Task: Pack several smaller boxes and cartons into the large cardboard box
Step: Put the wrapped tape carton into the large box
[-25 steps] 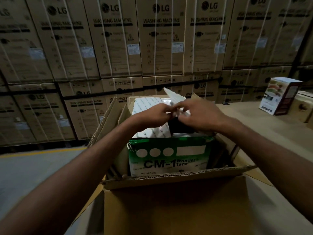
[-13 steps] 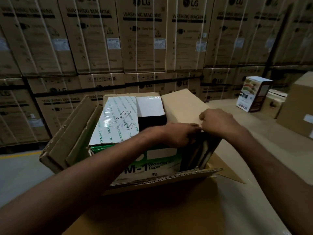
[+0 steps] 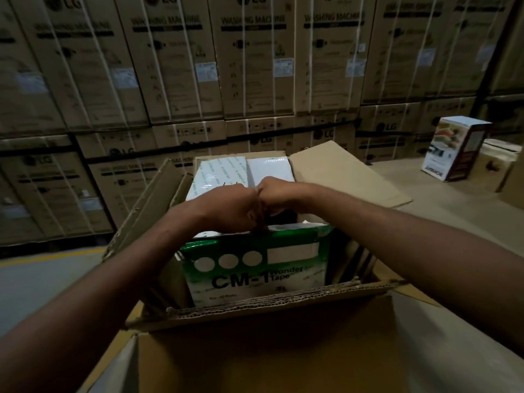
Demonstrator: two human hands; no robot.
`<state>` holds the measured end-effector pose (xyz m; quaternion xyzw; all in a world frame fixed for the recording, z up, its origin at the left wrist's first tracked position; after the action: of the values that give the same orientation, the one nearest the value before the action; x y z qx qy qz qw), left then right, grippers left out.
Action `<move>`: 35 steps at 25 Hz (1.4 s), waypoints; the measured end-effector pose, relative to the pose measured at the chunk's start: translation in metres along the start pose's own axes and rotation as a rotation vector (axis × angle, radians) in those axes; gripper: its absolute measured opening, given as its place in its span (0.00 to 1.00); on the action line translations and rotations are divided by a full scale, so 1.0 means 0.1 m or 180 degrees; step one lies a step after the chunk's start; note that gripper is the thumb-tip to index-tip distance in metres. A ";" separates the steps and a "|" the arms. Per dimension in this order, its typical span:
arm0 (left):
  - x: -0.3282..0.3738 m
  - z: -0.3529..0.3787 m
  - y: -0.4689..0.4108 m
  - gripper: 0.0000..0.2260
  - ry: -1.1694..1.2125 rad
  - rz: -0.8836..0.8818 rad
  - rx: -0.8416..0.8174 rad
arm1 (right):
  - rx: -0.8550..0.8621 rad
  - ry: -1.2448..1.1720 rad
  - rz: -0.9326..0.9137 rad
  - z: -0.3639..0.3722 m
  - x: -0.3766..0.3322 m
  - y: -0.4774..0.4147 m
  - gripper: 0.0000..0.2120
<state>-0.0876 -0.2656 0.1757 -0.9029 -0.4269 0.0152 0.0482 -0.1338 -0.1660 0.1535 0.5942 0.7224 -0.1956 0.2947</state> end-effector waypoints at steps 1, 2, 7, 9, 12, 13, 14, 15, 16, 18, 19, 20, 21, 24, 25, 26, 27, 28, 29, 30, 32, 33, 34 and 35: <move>-0.04 -0.04 0.08 0.08 0.0061 -0.0011 0.0163 | 0.0042 -0.0131 -0.0006 0.04 -0.07 -0.06 0.06; -0.09 -0.11 0.18 0.09 0.0171 -0.0022 0.0348 | 0.0173 -0.0305 -0.0062 0.05 -0.16 -0.11 0.06; -0.34 -0.74 0.81 0.14 0.0139 -0.0263 0.1624 | 0.0315 -0.0845 -0.1151 0.09 -0.73 -0.27 0.24; -0.48 -0.93 1.08 0.15 -0.0818 -0.0823 0.1957 | 0.0050 -0.0444 -0.1406 0.26 -0.95 -0.34 0.36; -0.81 -0.76 1.26 0.10 -0.1676 -0.1729 0.1241 | -0.0402 0.0442 -0.1710 0.65 -1.20 -0.43 0.39; -0.91 -0.61 1.30 0.10 -0.1617 -0.1869 0.0844 | -0.0525 0.0690 -0.1745 0.78 -1.25 -0.44 0.37; -0.99 -0.46 1.33 0.10 -0.1472 -0.1934 0.0511 | -0.0578 0.0849 -0.1781 0.89 -1.27 -0.44 0.35; -1.05 -0.36 1.37 0.10 -0.1289 -0.1967 0.0337 | -0.0530 0.0934 -0.1800 0.93 -1.29 -0.43 0.33; -1.09 -0.32 1.40 0.12 -0.1155 -0.1977 0.0306 | -0.0384 0.0946 -0.1795 0.90 -1.29 -0.44 0.30; -1.15 -0.33 1.37 0.14 -0.1020 -0.1904 0.0536 | 0.0012 0.1004 -0.1653 0.70 -1.23 -0.52 0.21; -1.13 -0.33 1.30 0.13 -0.0890 -0.1816 0.0654 | 0.0093 0.1063 -0.1470 0.59 -1.12 -0.59 0.16; -1.11 -0.32 1.22 0.13 -0.0634 -0.1726 0.0699 | -0.0019 0.1123 -0.1191 0.52 -0.97 -0.64 0.12; -1.07 -0.29 1.11 0.12 -0.0257 -0.1613 0.0699 | -0.0239 0.1252 -0.0864 0.50 -0.77 -0.67 0.12; -0.94 -0.05 0.72 0.11 0.0649 -0.1396 0.0272 | -0.0965 0.1739 0.0108 0.55 -0.10 -0.58 0.24; -0.91 0.04 0.60 0.11 0.0678 -0.1317 0.0069 | -0.1021 0.1686 0.0223 0.54 0.04 -0.54 0.26; -0.90 0.10 0.51 0.11 0.0642 -0.1227 -0.0077 | -0.0929 0.1492 0.0203 0.49 0.12 -0.53 0.25; -0.88 0.14 0.42 0.11 0.0645 -0.1128 -0.0126 | -0.0739 0.1189 0.0102 0.40 0.13 -0.51 0.23; -0.87 0.13 0.35 0.12 0.0744 -0.1066 -0.0088 | -0.0480 0.0940 -0.0003 0.27 0.10 -0.48 0.20; -0.88 0.10 0.30 0.13 0.0902 -0.1050 -0.0012 | -0.0214 0.0767 -0.0089 0.13 0.06 -0.45 0.15; -0.88 0.04 0.25 0.12 0.1048 -0.1065 0.0082 | 0.0006 0.0617 -0.0175 -0.02 0.00 -0.41 0.12; -0.87 -0.17 0.22 0.14 0.1053 -0.1098 0.0397 | 0.0242 0.0351 -0.0322 -0.29 -0.12 -0.30 0.10; -0.87 -0.31 0.23 0.15 0.1033 -0.1084 0.0593 | 0.0295 0.0278 -0.0402 -0.41 -0.19 -0.22 0.10; -0.85 -0.46 0.26 0.15 0.1123 -0.1061 0.0781 | 0.0333 0.0255 -0.0479 -0.52 -0.27 -0.12 0.09; -0.83 -0.62 0.30 0.15 0.1292 -0.1030 0.0928 | 0.0363 0.0253 -0.0550 -0.64 -0.35 0.00 0.09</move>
<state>-0.1133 -0.3533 0.2335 -0.7912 -0.5402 -0.1124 0.2636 -0.1422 -0.1521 0.2248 0.5529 0.7697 -0.2373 0.2136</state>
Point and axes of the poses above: each hand's wrist, its own y-axis away from the middle knuckle, its own z-axis out of the palm, x = y × z, the point moved 6 cm from there along -y, towards the middle knuckle, and after that the axes turned 5 degrees about x, right-handed, at the moved point
